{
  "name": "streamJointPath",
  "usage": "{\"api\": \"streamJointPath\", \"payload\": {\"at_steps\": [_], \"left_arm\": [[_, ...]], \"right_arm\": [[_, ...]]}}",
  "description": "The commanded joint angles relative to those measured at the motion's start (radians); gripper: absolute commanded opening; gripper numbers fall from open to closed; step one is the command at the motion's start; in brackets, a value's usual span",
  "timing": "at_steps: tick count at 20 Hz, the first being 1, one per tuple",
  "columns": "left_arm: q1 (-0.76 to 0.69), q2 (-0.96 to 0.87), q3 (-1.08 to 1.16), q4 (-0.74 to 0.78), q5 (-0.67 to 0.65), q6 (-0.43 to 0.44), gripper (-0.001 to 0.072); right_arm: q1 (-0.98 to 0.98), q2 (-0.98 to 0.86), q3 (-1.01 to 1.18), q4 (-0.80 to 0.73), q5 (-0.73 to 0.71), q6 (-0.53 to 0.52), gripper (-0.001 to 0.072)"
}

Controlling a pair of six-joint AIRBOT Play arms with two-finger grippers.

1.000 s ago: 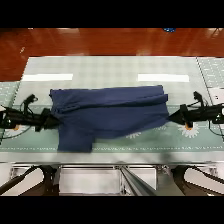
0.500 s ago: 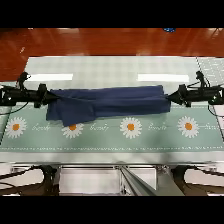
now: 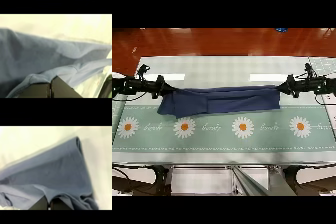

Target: Fold the shirts.

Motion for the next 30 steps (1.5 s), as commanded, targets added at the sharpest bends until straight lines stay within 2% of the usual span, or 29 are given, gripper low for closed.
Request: {"api": "streamJointPath", "payload": {"at_steps": [1,3,4,5,6,9,11,13,16,18,20,23,26,30], "left_arm": [[-0.007,-0.048,0.036,0.0,0.01,0.0,0.0024],[-0.01,-0.06,0.036,0.0,0.011,0.01,0.0024],[-0.01,-0.063,0.039,-0.002,0.023,0.01,0.0044],[-0.01,-0.062,0.043,-0.002,0.017,0.009,0.0274],[-0.008,-0.062,0.058,0.001,-0.012,0.004,0.0499],[0.039,-0.043,0.17,0.022,-0.192,0.002,0.0507],[0.093,0.052,0.197,0.061,-0.207,-0.012,0.0507],[0.126,0.194,0.171,0.074,-0.155,0.011,0.0507],[0.106,0.48,-0.002,0.076,0.04,0.064,0.0507],[0.057,0.642,-0.164,0.076,0.13,0.064,0.0507],[-0.001,0.745,-0.3,0.076,0.158,0.098,0.0507],[-0.076,0.787,-0.408,0.076,0.157,0.112,0.0507],[-0.124,0.768,-0.426,0.076,0.162,0.112,0.0507],[-0.128,0.764,-0.426,0.076,0.169,0.112,0.0507]], "right_arm": [[0.014,-0.056,0.041,0.007,-0.011,0.004,0.0023],[0.013,-0.07,0.041,0.005,-0.02,0.019,0.0024],[0.011,-0.071,0.041,0.006,-0.037,0.027,0.007],[0.011,-0.071,0.041,0.008,-0.046,0.05,0.0333],[0.004,-0.071,0.047,0.01,-0.034,0.052,0.0418],[-0.066,-0.049,0.142,-0.002,0.113,0.065,0.0419],[-0.157,0.011,0.196,-0.015,0.19,0.071,0.0419],[-0.256,0.108,0.194,-0.085,0.184,0.062,0.0419],[-0.349,0.238,0.064,-0.209,0.064,0.077,0.0419],[-0.364,0.281,-0.084,-0.209,-0.032,0.082,0.0421],[-0.344,0.273,-0.189,-0.179,-0.091,0.061,0.0424],[-0.293,0.191,-0.224,-0.092,-0.088,0.032,0.0425],[-0.22,0.106,-0.221,-0.007,-0.09,0.011,0.0425],[-0.146,0.026,-0.2,0.009,-0.09,0.024,0.0425]]}}
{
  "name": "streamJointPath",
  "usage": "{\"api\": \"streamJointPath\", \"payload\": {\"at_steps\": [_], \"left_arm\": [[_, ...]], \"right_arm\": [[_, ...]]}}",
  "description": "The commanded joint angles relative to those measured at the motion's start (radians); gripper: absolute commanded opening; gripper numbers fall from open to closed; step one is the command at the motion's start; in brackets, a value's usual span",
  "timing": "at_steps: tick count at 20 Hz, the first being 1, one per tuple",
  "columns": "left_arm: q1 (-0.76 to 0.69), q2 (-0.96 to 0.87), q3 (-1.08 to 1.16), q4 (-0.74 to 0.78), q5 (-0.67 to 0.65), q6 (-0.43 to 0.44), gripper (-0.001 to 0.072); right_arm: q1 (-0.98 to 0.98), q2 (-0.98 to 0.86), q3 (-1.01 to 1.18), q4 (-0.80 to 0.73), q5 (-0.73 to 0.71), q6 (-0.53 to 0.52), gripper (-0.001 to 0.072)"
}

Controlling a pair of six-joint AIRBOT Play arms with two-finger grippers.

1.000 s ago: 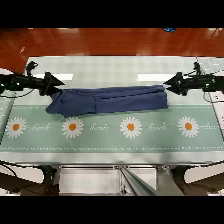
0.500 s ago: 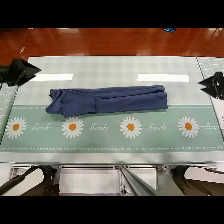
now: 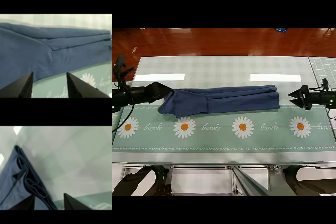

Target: Fold the shirts.

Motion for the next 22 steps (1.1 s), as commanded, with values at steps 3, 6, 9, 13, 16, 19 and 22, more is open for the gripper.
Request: {"api": "streamJointPath", "payload": {"at_steps": [3,6,9,13,16,19,22], "left_arm": [[-0.015,0.005,-0.014,0.001,0.008,0.003,0.0507],[-0.015,0.0,-0.014,0.001,0.008,0.003,0.0507],[-0.015,0.0,-0.014,0.001,0.008,0.003,0.0507],[-0.015,0.0,-0.014,0.001,0.008,0.003,0.0507],[-0.015,-0.001,-0.014,0.001,0.008,0.003,0.0507],[-0.015,-0.001,-0.014,0.001,0.008,0.003,0.0506],[-0.015,0.0,-0.014,0.0,0.006,0.003,0.0507]], "right_arm": [[0.093,-0.081,0.023,0.055,-0.011,0.003,0.0425],[0.131,-0.108,0.056,0.08,-0.01,0.004,0.0425],[0.185,-0.14,0.094,0.093,-0.013,0.02,0.0425],[0.262,-0.168,0.122,0.108,-0.032,0.029,0.0424],[0.289,-0.168,0.143,0.111,-0.023,0.012,0.0124],[0.28,-0.159,0.174,0.126,0.053,-0.027,0.0022],[0.249,-0.077,0.174,0.09,0.085,-0.029,0.0022]]}}
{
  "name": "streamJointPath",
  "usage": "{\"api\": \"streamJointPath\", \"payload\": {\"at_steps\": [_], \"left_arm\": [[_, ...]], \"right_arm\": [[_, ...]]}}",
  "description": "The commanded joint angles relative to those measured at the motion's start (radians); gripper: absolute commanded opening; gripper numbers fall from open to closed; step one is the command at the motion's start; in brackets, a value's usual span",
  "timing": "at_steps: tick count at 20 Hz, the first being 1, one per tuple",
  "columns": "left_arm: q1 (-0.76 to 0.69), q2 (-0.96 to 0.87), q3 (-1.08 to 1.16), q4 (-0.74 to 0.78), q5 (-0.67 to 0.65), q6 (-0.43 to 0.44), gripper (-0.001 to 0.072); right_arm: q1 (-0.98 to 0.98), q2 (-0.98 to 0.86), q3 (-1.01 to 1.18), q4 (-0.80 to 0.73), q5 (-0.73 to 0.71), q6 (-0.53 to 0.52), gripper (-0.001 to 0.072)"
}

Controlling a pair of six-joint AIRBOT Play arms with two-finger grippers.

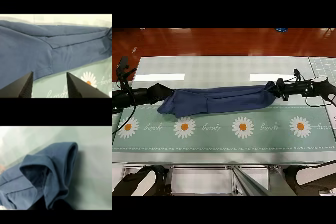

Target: Fold the shirts.

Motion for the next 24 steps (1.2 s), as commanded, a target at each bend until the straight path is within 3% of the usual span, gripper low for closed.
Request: {"api": "streamJointPath", "payload": {"at_steps": [1,2,3,5,8,11,13,17,21,24], "left_arm": [[-0.006,0.0,-0.001,0.0,-0.001,0.0,0.0506],[-0.016,0.0,-0.001,-0.003,-0.003,0.0,0.0505],[-0.034,-0.001,-0.001,-0.013,-0.005,0.0,0.0451],[-0.097,-0.006,-0.001,-0.048,0.005,0.005,0.0023],[-0.286,-0.068,0.002,-0.114,0.149,-0.005,0.0022],[-0.521,-0.241,0.066,-0.113,0.311,-0.064,0.0022],[-0.638,-0.419,0.181,-0.113,0.306,-0.068,0.0022],[-0.793,-0.755,0.465,-0.11,0.216,-0.177,0.0021],[-0.933,-0.948,0.665,-0.098,0.192,-0.274,0.0022],[-1.017,-1.056,0.813,-0.098,0.114,-0.283,0.0022]], "right_arm": [[-0.029,0.095,0.009,-0.058,0.068,-0.013,0.0022],[-0.042,0.142,0.003,-0.095,0.088,-0.013,0.0022],[-0.058,0.201,-0.013,-0.125,0.105,-0.013,0.0022],[-0.093,0.333,-0.066,-0.154,0.131,-0.026,0.0022],[-0.128,0.542,-0.166,-0.167,0.182,-0.035,0.0022],[-0.13,0.737,-0.247,-0.163,0.204,-0.012,0.0022],[-0.129,0.83,-0.277,-0.149,0.228,0.007,0.0022],[-0.129,0.952,-0.284,-0.149,0.261,0.055,0.0022],[-0.129,0.991,-0.284,-0.145,0.279,0.072,0.0022],[-0.129,0.991,-0.284,-0.14,0.278,0.072,0.0022]]}}
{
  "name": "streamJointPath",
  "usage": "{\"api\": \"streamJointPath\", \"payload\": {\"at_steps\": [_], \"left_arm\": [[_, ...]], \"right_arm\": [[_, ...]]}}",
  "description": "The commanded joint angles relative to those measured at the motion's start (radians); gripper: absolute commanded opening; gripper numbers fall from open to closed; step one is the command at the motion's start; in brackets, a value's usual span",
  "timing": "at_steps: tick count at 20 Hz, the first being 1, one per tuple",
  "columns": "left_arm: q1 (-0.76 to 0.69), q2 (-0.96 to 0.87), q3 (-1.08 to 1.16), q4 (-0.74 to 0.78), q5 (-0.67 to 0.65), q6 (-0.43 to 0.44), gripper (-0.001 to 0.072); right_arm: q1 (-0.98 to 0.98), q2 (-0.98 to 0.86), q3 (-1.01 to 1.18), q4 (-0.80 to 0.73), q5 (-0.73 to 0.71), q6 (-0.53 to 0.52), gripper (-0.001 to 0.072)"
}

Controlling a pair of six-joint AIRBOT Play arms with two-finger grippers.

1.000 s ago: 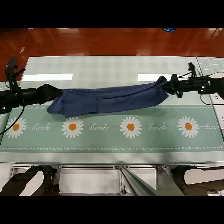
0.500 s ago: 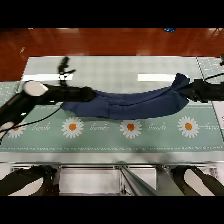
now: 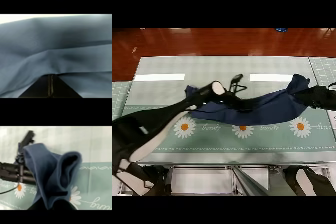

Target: Fold the shirts.

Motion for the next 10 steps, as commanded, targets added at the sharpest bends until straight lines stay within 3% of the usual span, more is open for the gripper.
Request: {"api": "streamJointPath", "payload": {"at_steps": [1,5,10], "left_arm": [[-0.103,-0.141,0.178,0.002,-0.077,-0.041,0.0022],[-0.068,-0.148,0.253,0.003,-0.122,-0.052,0.0022],[0.157,0.034,0.196,0.114,-0.193,-0.05,0.0022]], "right_arm": [[0.0,0.016,-0.001,0.005,0.006,0.01,0.0022],[0.0,0.016,-0.001,0.004,0.0,0.016,0.0023],[0.08,0.006,-0.001,0.003,-0.052,0.035,0.0022]]}}
